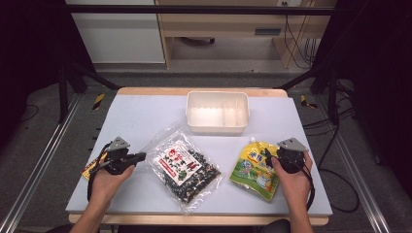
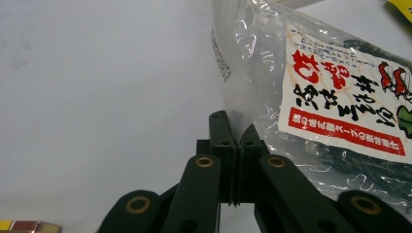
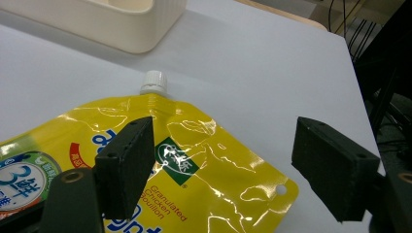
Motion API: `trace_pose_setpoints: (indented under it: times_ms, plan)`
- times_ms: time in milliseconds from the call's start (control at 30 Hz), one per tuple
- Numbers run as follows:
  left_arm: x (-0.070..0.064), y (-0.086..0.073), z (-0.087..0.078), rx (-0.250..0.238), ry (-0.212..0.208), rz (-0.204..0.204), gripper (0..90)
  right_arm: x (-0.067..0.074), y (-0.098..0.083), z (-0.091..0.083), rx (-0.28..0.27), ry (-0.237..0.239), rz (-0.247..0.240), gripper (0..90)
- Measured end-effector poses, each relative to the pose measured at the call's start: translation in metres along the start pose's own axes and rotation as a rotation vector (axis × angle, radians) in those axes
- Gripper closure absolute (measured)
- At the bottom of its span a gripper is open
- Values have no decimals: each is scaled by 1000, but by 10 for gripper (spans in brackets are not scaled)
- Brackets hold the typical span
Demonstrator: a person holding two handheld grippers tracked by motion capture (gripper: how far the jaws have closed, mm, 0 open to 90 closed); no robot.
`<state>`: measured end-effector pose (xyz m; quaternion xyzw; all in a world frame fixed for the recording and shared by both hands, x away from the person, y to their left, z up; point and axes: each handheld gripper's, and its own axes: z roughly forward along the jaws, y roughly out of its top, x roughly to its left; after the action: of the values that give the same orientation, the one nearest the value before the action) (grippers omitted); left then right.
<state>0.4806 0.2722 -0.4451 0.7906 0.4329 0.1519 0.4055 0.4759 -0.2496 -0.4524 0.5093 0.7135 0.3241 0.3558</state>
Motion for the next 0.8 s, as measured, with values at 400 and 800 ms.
trace_pose_setpoints:
  times_ms: [400,800]
  plan:
    - [0,6,-11,-42,-15,18,892,1,0,-1,-1,0,-1,240]
    - [-7,62,-31,-32,-61,184,893,19,26,-23,-59,81,-38,237]
